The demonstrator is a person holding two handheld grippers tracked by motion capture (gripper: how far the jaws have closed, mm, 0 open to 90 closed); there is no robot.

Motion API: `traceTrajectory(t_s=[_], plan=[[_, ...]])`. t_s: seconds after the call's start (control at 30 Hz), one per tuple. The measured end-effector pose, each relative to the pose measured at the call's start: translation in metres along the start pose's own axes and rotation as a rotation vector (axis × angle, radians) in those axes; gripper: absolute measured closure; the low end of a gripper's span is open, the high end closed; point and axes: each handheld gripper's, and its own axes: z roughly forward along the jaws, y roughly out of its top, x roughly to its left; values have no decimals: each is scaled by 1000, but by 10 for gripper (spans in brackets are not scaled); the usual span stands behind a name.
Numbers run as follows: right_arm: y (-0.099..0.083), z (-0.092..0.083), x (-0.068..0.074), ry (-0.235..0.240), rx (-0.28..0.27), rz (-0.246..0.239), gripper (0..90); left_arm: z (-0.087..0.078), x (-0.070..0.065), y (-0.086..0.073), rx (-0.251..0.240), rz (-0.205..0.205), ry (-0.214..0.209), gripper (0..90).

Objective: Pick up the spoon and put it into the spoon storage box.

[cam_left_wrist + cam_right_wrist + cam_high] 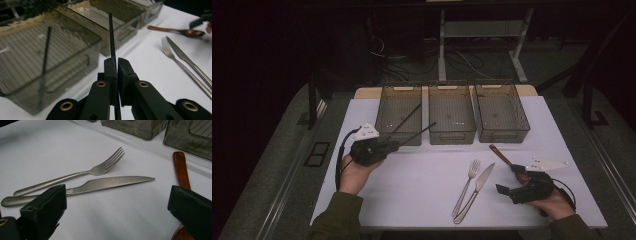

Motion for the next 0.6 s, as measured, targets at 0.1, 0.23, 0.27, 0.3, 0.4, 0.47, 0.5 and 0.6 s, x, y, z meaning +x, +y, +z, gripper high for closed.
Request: traceTrajectory(t_s=[0.1,0.23,0.27,0.3,0.4,0.47,0.5,0.6], plan=[[0,0,0,0,1,2,24,4,9,9,-4,-9,22,860],[0,0,-1,-1,-1,4,24,8,20,23,-9,-17,50,861],[0,0,-1,-1,-2,4,24,9,22,26,-13,-19,56,860],[0,0,-1,-1,-2,2,25,10,25,30,-10,-21,63,860],[0,-1,-1,1,-2,2,25,13,32,40,-8,-27,83,860],[0,-1,-1,0,-5,-1,25,17,37,45,2,-30,99,860],[0,-1,-1,0,-5,0,24,20,39,47,6,-31,106,860],[0,-1,-1,1,-7,3,24,27,46,53,36,-28,137,860]])
